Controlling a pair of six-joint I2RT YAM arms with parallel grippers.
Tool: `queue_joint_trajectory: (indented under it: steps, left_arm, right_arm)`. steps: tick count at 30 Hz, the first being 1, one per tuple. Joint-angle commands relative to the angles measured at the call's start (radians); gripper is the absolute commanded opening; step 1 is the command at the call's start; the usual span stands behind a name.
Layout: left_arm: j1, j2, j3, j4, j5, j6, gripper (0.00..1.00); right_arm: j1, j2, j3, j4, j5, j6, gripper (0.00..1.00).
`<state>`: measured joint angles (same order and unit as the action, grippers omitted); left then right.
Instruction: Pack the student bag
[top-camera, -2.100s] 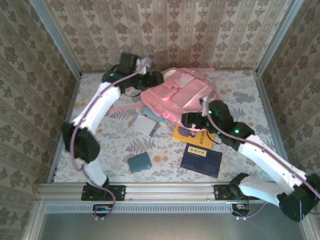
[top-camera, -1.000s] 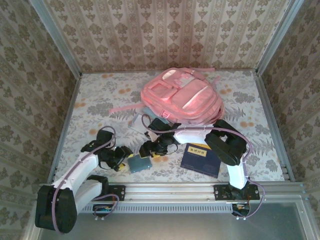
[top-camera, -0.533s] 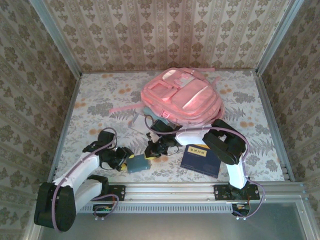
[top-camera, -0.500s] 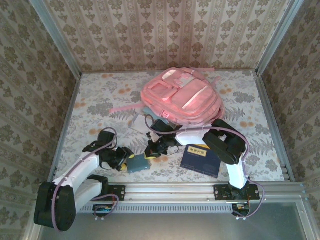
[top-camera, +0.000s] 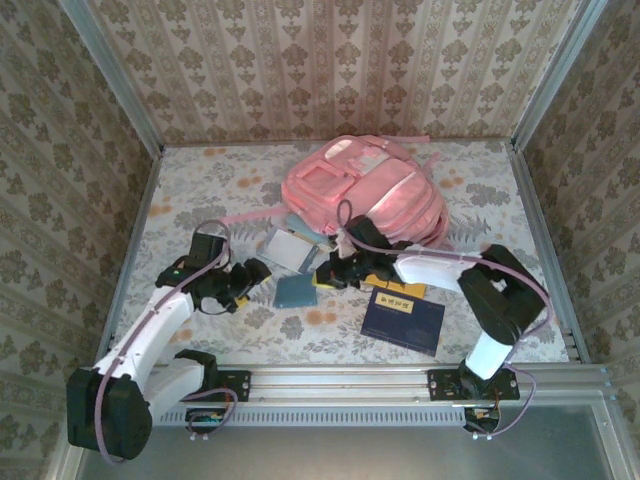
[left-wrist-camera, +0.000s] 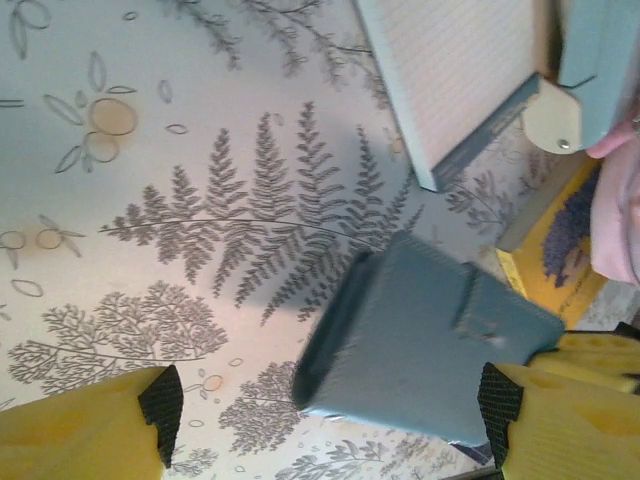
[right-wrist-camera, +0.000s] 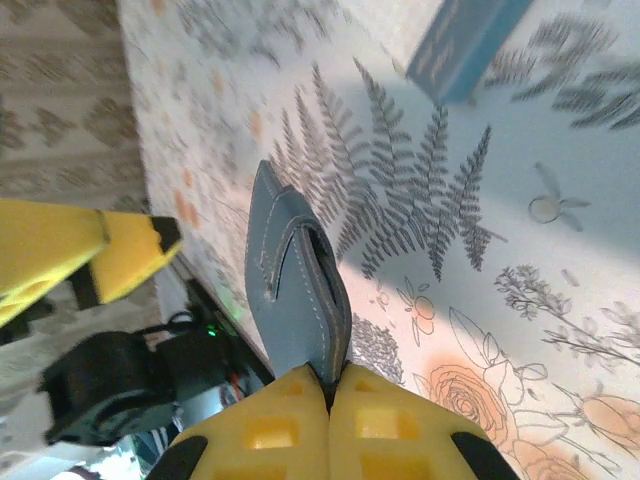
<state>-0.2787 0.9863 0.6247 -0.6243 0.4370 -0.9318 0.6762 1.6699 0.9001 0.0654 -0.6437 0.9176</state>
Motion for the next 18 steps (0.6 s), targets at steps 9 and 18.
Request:
queue_joint_trajectory:
  steps: [9, 18]
  left_arm:
    - [-0.076, -0.061, 0.002, 0.343, 0.145, -0.092, 0.88]
    - [-0.130, -0.027, -0.023, 0.459, 0.113, -0.152, 0.86]
  right_arm:
    - [-0.077, -0.235, -0.197, 0.352, 0.121, 0.296, 0.00]
    - [-0.076, -0.311, -0.284, 0.514, 0.183, 0.427, 0.00]
